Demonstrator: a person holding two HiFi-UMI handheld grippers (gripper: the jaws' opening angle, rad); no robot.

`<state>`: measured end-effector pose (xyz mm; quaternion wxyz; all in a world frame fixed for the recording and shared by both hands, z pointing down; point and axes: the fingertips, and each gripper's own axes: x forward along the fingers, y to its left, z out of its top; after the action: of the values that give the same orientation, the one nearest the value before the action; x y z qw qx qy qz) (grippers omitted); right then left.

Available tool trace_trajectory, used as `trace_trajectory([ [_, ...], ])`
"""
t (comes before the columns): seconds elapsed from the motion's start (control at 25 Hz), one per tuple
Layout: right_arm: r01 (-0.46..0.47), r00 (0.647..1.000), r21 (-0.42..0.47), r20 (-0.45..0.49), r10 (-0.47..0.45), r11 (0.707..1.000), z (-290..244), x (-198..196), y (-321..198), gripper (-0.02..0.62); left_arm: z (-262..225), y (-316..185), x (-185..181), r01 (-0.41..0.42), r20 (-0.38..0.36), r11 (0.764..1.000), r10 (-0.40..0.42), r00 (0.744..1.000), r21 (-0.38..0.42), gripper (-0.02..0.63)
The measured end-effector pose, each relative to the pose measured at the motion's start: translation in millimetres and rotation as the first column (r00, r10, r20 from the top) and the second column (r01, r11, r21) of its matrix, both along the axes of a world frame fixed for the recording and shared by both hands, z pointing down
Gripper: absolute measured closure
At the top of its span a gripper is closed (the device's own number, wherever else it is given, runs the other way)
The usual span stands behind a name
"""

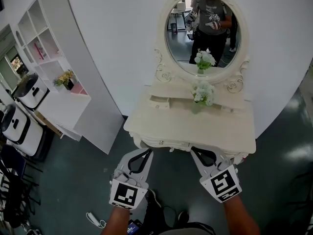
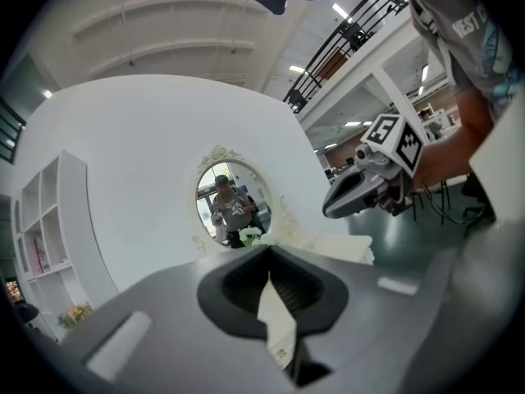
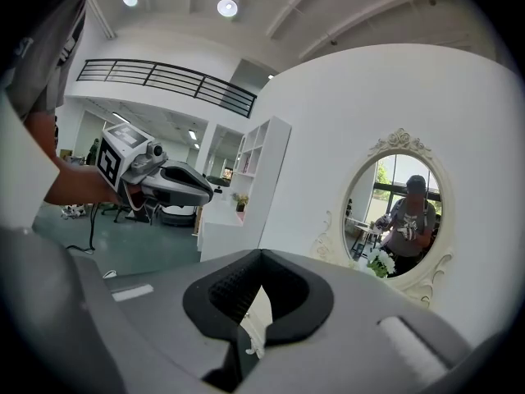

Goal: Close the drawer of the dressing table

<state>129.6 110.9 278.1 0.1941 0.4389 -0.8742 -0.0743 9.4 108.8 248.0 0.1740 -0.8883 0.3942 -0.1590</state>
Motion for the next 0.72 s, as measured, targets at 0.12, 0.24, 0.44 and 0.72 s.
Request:
trace_trajectory([
  [0.12,-0.039,0.999,0.006,-0.005,0.039,0.999,1,1,-18,0.594,5,-20,2,-0.037,-0.007,0.999,0.037,0.999,-0.008,0.601],
  [0.24,-0.084,0.996,-0.005,-0.002,0.084,0.996,6,0,-34,0.594,12,-42,4,-0.086,-0.012,0.996,0.086,0.996,-0.014,0.603],
  [0.44,-0.141,0.990,-0.024,-0.010,0.141,0.990,8,-9,-67,0.594,11,-86,-1,-0.146,-0.018,0.989,0.145,0.989,-0.026,0.601],
  [0.72,-0.203,0.979,-0.034,-0.016,0.203,0.979,8,-25,-112,0.594,10,-142,-15,-0.206,-0.033,0.978,0.205,0.978,-0.038,0.601],
])
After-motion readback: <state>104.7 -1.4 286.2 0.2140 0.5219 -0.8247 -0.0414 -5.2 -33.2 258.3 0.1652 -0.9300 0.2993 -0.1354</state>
